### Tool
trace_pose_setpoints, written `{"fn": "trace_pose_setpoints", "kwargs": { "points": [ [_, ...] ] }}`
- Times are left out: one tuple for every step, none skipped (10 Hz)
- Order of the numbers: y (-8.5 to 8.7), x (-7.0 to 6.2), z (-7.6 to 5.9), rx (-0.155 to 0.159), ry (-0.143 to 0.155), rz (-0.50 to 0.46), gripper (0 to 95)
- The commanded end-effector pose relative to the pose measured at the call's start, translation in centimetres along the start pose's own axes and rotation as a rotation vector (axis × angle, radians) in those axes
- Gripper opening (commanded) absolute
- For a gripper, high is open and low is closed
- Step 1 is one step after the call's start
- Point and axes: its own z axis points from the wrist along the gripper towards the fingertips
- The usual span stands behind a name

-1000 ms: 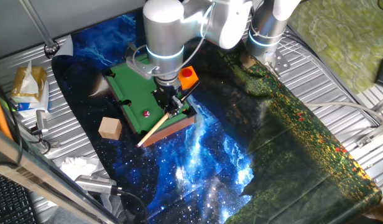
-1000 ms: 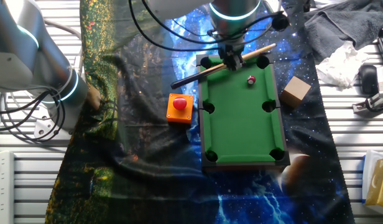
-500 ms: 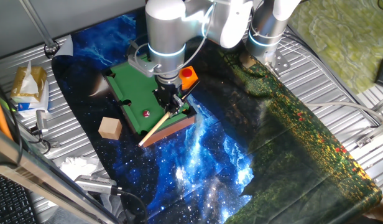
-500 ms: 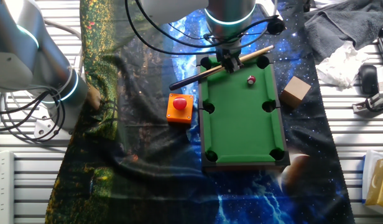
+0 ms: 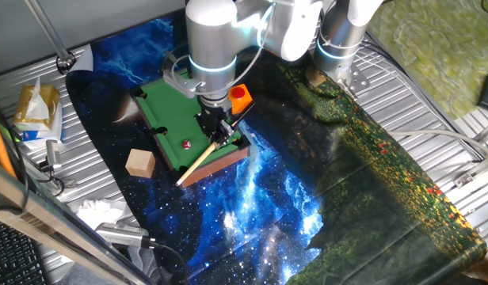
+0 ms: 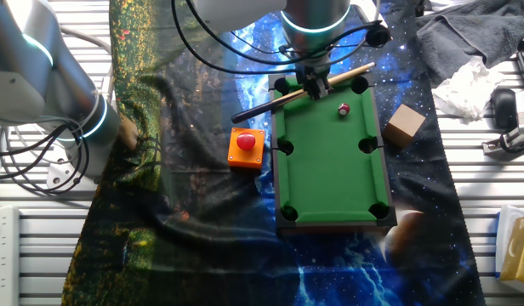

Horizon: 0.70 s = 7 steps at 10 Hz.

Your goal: Hit the pool ball

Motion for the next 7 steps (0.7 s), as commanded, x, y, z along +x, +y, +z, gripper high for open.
{"fn": "trace_pose_setpoints", "kwargs": {
  "points": [
    [-0.01, -0.01, 0.27, -0.001, 0.003, -0.006, 19.0],
    [-0.01, -0.01, 0.27, -0.002, 0.006, -0.007, 38.0],
    [-0.02, 0.00, 0.35, -0.002, 0.004, -0.009, 38.0],
    [-0.03, 0.02, 0.49, -0.002, 0.003, -0.013, 57.0],
    [-0.03, 0.02, 0.50, -0.001, 0.004, -0.014, 57.0],
    [-0.03, 0.02, 0.51, 0.001, 0.004, -0.015, 57.0],
    [-0.04, 0.02, 0.53, 0.002, 0.004, -0.016, 57.0]
  ]
}}
